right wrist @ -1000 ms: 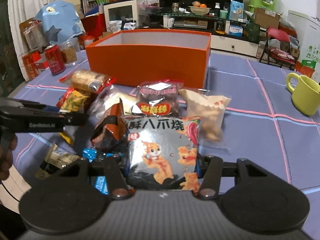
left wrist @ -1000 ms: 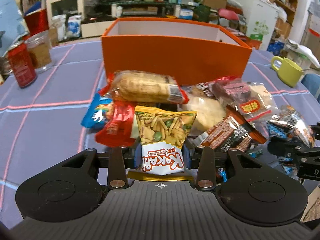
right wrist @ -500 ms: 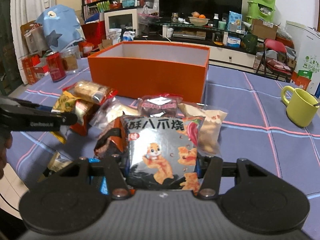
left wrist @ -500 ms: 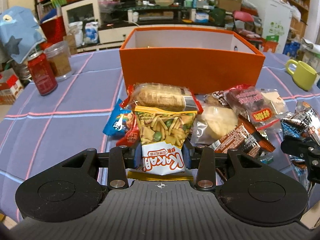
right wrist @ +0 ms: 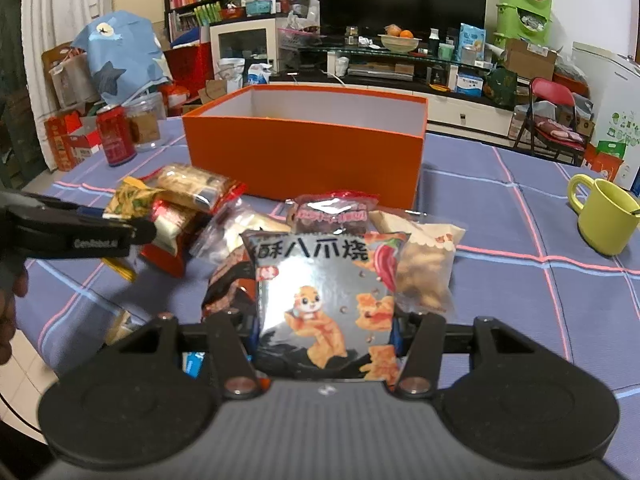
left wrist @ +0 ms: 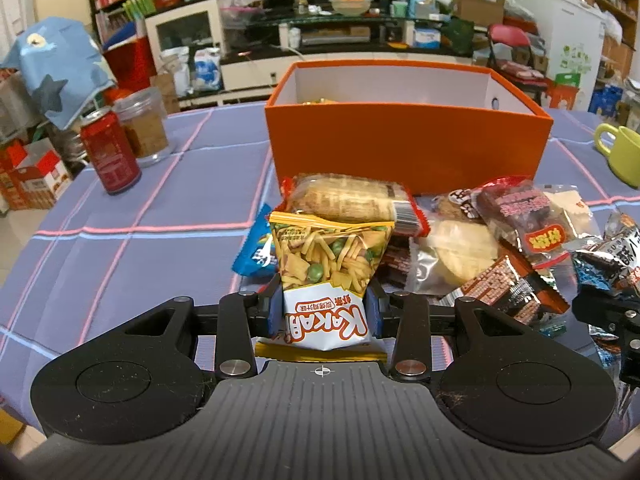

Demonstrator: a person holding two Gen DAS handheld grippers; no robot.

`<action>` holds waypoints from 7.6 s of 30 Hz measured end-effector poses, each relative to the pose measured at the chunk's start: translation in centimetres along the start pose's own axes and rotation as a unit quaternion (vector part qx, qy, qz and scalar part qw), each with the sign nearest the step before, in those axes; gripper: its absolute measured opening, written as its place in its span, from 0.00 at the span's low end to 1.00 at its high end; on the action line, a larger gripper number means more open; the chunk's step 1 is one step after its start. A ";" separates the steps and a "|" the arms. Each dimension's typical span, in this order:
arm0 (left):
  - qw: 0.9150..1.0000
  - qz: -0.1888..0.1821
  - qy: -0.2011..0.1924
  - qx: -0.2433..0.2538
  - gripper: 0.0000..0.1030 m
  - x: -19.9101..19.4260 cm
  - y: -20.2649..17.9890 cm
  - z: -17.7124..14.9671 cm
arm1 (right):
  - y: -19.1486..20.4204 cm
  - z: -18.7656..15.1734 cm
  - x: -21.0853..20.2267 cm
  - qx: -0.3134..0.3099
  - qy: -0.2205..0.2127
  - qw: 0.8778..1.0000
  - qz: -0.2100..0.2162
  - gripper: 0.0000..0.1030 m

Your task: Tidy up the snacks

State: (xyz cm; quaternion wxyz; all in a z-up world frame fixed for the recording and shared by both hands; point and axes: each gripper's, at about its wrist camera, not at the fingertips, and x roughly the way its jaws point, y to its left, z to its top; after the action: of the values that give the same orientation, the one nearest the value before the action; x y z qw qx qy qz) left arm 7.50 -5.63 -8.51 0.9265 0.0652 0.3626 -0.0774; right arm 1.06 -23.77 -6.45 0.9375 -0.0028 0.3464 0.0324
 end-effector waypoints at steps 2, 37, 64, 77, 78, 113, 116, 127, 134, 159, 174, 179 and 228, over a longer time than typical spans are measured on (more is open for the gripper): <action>1.000 0.000 0.000 0.000 0.06 0.0 0.1 0.0 | 0.0 0.0 0.1 0.001 0.001 1.000 0.000 0.53; 0.993 -0.052 -0.045 -0.096 0.49 10.5 6.5 16.6 | -5.6 16.3 9.1 0.069 -0.081 0.994 0.001 0.77; 0.988 -0.070 0.132 -0.042 0.74 15.9 5.1 14.3 | -1.7 18.3 19.3 0.008 0.183 0.983 -0.031 0.89; 0.990 -0.086 0.102 -0.052 0.74 12.7 6.0 13.3 | -1.7 17.2 17.0 0.023 0.190 0.981 -0.025 0.89; 0.990 -0.087 0.092 -0.057 0.74 12.1 6.3 13.4 | -1.8 17.4 16.3 0.033 0.165 0.985 -0.020 0.89; 0.960 -0.062 -0.007 -0.274 0.83 -5.1 16.6 -2.5 | 14.0 1.6 4.9 -0.257 0.187 0.935 0.157 0.45; 0.957 -0.059 -0.020 -0.283 0.83 -5.7 17.2 -2.6 | 14.3 2.0 6.1 -0.142 0.172 0.971 0.085 0.48; 0.968 -0.038 0.004 -0.249 0.83 -5.1 15.5 -3.1 | 14.4 -0.4 -1.9 -0.019 -0.015 0.999 -0.024 0.83; 0.985 -0.035 0.016 -0.167 0.83 -4.4 10.1 -3.5 | 10.0 -6.0 -2.9 0.003 -0.008 0.998 -0.055 0.83; 0.997 -0.026 0.052 -0.041 0.70 0.1 0.8 -5.4 | 6.9 -6.8 0.5 0.032 0.021 0.998 -0.044 0.80; 0.999 -0.026 0.041 -0.019 0.49 0.2 0.1 -5.3 | 7.9 -6.3 0.3 0.020 0.014 0.999 -0.031 0.48; 0.999 -0.035 0.040 -0.012 0.32 -0.1 -0.3 -5.2 | 7.9 -6.3 0.3 0.020 0.015 0.999 -0.029 0.48; 0.998 -0.050 0.004 -0.026 0.21 -4.3 1.8 -3.8 | 8.6 -5.7 -3.2 -0.002 -0.015 1.000 -0.024 0.47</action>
State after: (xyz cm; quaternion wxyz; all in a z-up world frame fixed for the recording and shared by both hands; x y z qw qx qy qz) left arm 2.20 -2.76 -8.19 0.9213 0.0234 0.3709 -0.1143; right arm -5.57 -15.54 -8.56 0.9431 -0.0129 0.3322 0.0109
